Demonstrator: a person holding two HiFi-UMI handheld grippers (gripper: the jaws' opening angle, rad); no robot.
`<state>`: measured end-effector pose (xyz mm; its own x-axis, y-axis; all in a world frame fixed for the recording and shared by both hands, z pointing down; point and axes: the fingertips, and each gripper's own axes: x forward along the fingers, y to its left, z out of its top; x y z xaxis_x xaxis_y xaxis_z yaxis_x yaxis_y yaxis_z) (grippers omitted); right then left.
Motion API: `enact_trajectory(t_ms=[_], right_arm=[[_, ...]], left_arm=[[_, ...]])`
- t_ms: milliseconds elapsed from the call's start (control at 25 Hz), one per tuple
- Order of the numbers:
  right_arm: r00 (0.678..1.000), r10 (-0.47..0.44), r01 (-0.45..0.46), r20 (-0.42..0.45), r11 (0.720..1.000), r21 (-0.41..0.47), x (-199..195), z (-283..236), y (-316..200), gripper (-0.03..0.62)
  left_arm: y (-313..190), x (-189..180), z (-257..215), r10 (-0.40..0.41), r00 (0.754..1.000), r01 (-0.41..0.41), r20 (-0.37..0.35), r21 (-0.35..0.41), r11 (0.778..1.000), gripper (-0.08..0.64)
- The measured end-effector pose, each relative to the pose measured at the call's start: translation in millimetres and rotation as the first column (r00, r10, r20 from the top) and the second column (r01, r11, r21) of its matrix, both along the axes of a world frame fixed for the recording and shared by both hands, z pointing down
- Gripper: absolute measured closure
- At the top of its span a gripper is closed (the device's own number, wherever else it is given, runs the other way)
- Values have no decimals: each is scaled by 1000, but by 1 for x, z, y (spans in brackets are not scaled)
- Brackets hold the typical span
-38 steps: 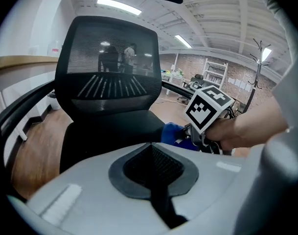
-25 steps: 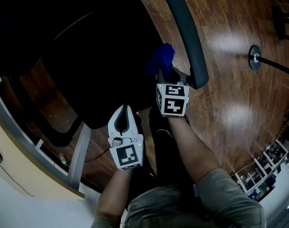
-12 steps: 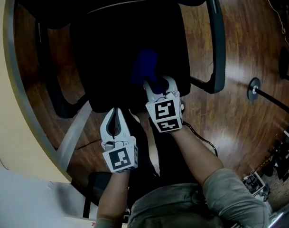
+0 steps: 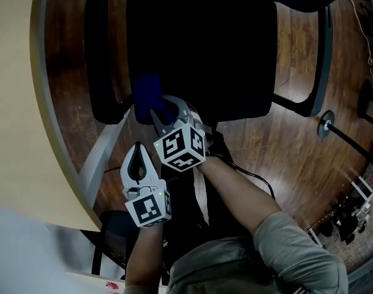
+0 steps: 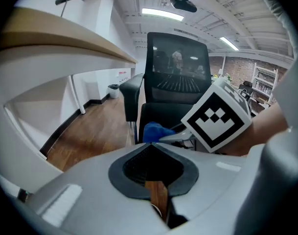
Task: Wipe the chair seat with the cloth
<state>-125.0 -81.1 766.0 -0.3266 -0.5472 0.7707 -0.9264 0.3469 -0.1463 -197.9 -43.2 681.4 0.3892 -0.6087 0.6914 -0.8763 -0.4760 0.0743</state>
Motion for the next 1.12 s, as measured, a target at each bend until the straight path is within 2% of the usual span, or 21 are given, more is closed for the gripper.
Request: enact_trajectory(t_ms=[160, 280, 440, 600, 720, 920, 1040, 1120], right_arm=[[1000, 27, -27, -13, 999, -21, -1, 17, 7, 486], [995, 92, -93, -25, 996, -19, 26, 18, 14, 486], [978, 199, -201, -59, 979, -29, 80, 15, 32, 486], [941, 318, -325, -117, 944, -49, 153, 10, 65, 486], [895, 421, -433, -151, 900, -56, 210, 6, 94, 486], [782, 594, -614, -188, 786, -67, 293, 1, 147, 487], [724, 660, -684, -203, 725, -82, 323, 3, 178, 486], [702, 682, -708, -205, 699, -99, 331, 8, 194, 487]], left_arm=[[6, -7, 12, 8, 1000, -8, 2, -12, 1000, 555], [17, 10, 18, 78, 997, -78, -4, -26, 997, 555], [29, 52, 13, 154, 988, -154, -24, -27, 988, 555], [48, 111, -1, 282, 958, -283, -53, -13, 959, 555], [61, 156, -11, 361, 930, -362, -71, -6, 932, 555], [86, 220, -18, 481, 872, -483, -88, 0, 876, 555], [101, 248, -18, 532, 841, -535, -98, -6, 845, 555], [110, 261, -18, 564, 820, -567, -95, -9, 824, 555]])
